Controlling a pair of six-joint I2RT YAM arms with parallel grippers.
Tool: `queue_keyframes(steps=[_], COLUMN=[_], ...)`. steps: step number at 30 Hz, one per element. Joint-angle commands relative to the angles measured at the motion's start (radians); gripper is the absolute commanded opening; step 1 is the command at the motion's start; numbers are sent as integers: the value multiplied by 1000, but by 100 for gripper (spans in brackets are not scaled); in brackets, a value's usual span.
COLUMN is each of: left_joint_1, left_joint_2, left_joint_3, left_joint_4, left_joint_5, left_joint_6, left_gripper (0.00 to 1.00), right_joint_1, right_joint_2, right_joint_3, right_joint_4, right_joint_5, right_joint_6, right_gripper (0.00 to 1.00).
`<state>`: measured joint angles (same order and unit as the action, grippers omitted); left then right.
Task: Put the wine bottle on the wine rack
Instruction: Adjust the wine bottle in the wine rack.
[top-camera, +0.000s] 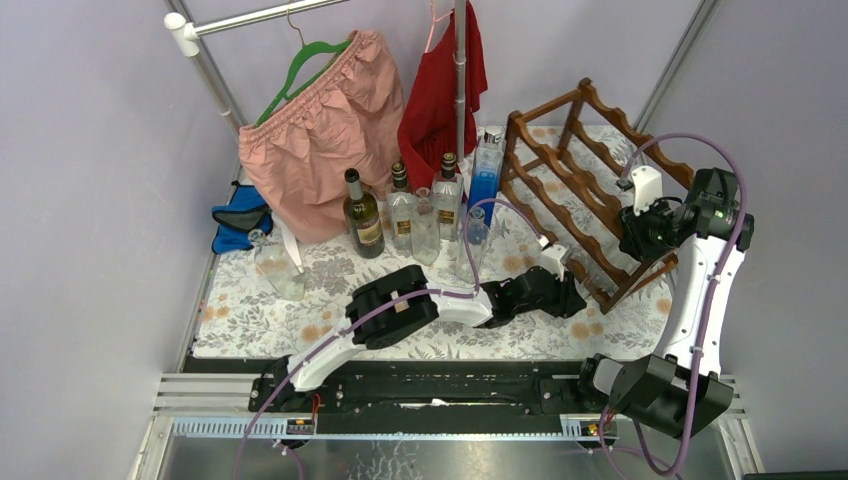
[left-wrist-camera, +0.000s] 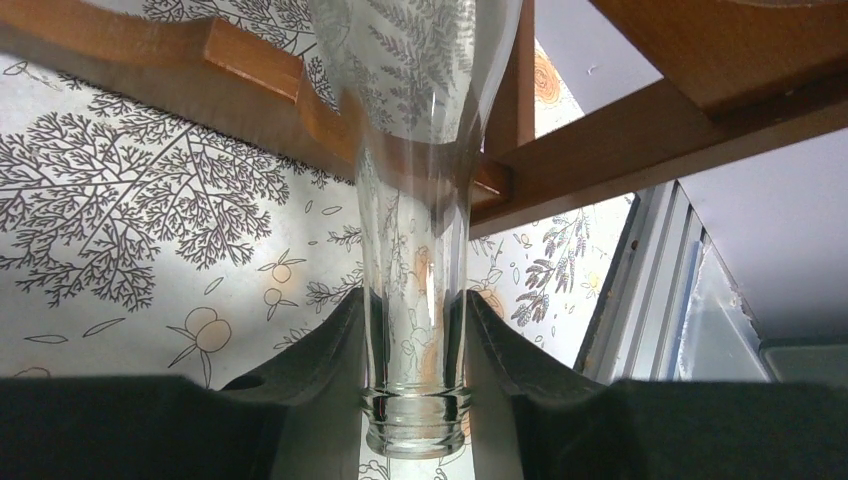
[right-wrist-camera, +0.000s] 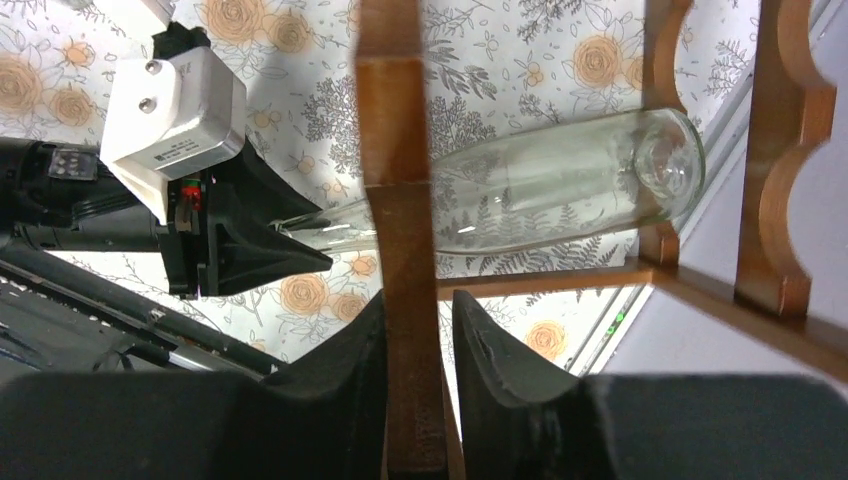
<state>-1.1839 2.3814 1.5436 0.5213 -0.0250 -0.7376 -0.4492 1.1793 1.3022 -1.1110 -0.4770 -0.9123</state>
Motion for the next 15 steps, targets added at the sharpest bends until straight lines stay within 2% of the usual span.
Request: queue_keyframes(steps=[1,6,15], left_joint_1=[-11,-17,-2], left_joint_2=[38,39,24], left_joint_3=[-11,-36,-16], left_joint_4=[-19,10,36], left_joint_5=[-13,-25,82], left_joint_6=[17,3,187], left_gripper=[0,0,0], right_joint_1=[-3,-3,-3], right_joint_2=[-7,-4,34], right_joint_3=[-35,-45,-1], right_joint_4=[-4,-27,-94], right_joint_5=[32,13,-43], right_joint_6=[21,-3,-62], right_gripper=[26,23,25])
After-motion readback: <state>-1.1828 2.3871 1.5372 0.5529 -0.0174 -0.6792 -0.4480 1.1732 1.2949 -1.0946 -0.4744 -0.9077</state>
